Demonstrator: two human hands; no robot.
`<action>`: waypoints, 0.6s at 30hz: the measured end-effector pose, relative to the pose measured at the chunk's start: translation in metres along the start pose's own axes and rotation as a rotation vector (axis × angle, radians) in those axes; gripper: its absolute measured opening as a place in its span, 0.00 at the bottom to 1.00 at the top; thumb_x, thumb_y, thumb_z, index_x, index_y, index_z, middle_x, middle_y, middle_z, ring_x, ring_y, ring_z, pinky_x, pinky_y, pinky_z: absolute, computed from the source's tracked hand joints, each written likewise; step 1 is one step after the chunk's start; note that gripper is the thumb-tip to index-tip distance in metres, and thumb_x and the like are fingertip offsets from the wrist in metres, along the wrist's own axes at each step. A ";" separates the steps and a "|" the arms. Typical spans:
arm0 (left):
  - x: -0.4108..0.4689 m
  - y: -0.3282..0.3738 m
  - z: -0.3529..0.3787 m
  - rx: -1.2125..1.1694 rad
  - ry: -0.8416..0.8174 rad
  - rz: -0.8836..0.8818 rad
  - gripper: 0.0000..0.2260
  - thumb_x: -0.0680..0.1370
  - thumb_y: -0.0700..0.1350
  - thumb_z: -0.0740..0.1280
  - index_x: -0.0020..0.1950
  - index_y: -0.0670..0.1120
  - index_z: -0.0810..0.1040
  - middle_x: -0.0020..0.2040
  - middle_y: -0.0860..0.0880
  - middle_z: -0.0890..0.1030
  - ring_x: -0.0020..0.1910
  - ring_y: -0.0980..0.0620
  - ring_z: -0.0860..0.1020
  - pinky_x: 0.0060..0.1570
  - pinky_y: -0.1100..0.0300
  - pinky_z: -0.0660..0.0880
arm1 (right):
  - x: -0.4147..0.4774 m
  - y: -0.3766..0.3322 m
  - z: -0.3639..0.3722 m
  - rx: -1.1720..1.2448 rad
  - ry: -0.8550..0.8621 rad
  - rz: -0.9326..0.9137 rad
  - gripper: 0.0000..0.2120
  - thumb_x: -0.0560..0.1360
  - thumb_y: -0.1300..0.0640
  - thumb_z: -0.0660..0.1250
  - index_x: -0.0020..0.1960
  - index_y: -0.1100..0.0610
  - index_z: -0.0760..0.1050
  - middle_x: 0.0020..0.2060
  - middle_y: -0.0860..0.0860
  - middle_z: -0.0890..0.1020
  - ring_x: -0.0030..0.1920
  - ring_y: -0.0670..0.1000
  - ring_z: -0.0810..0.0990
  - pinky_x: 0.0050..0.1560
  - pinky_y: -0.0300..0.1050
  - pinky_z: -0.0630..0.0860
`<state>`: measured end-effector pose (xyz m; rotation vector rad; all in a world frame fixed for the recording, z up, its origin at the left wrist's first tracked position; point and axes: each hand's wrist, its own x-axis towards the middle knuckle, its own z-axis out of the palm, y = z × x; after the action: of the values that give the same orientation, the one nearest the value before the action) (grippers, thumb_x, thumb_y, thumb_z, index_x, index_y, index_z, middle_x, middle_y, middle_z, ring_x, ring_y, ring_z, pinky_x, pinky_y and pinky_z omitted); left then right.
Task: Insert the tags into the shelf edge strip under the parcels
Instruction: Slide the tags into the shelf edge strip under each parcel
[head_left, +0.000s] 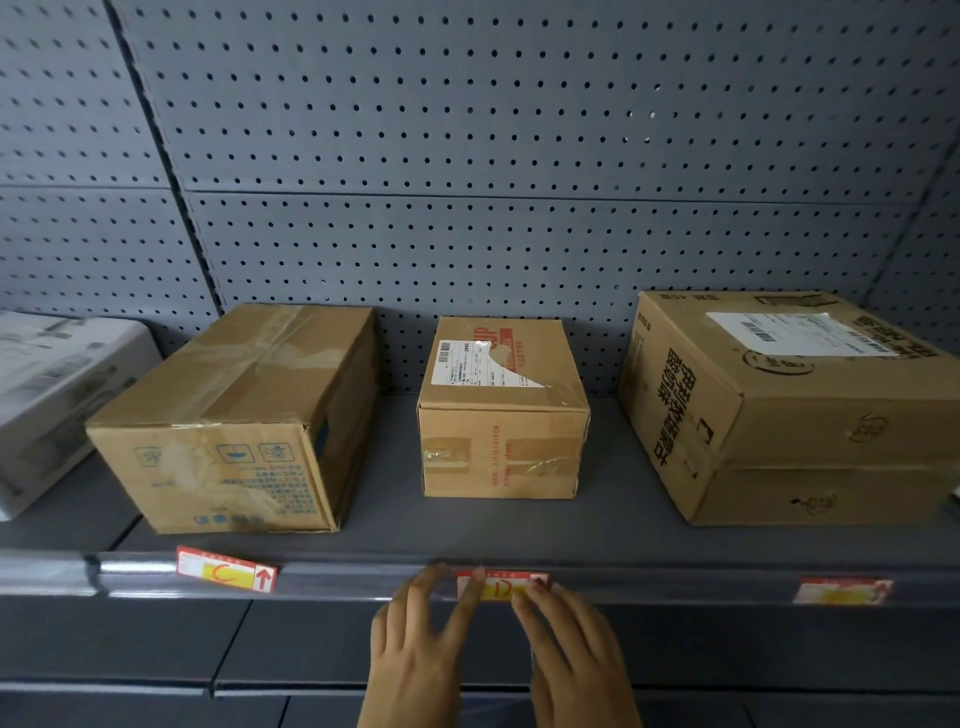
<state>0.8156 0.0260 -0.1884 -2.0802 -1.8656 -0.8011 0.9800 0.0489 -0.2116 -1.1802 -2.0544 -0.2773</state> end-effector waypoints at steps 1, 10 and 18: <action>0.000 0.001 0.000 -0.003 0.003 0.000 0.46 0.49 0.33 0.79 0.65 0.53 0.70 0.59 0.42 0.70 0.55 0.42 0.69 0.42 0.46 0.76 | 0.000 -0.001 0.000 0.002 -0.021 0.003 0.24 0.68 0.61 0.56 0.62 0.55 0.75 0.63 0.49 0.74 0.62 0.53 0.71 0.68 0.45 0.57; -0.018 -0.039 -0.027 -0.065 0.168 -0.013 0.21 0.65 0.43 0.60 0.57 0.54 0.75 0.55 0.50 0.74 0.48 0.49 0.73 0.47 0.57 0.64 | 0.010 -0.044 0.012 0.168 0.022 -0.059 0.17 0.67 0.60 0.58 0.47 0.52 0.83 0.52 0.47 0.80 0.52 0.50 0.74 0.58 0.40 0.65; -0.004 -0.193 -0.103 0.034 0.222 -0.127 0.10 0.73 0.47 0.58 0.53 0.52 0.72 0.48 0.50 0.78 0.44 0.45 0.74 0.40 0.52 0.68 | 0.058 -0.148 0.066 0.311 0.051 -0.121 0.18 0.80 0.53 0.51 0.44 0.49 0.79 0.42 0.48 0.81 0.42 0.49 0.75 0.44 0.41 0.72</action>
<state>0.6034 0.0004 -0.1414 -1.7846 -1.8887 -0.9793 0.8094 0.0393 -0.1933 -0.8535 -2.0391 -0.0405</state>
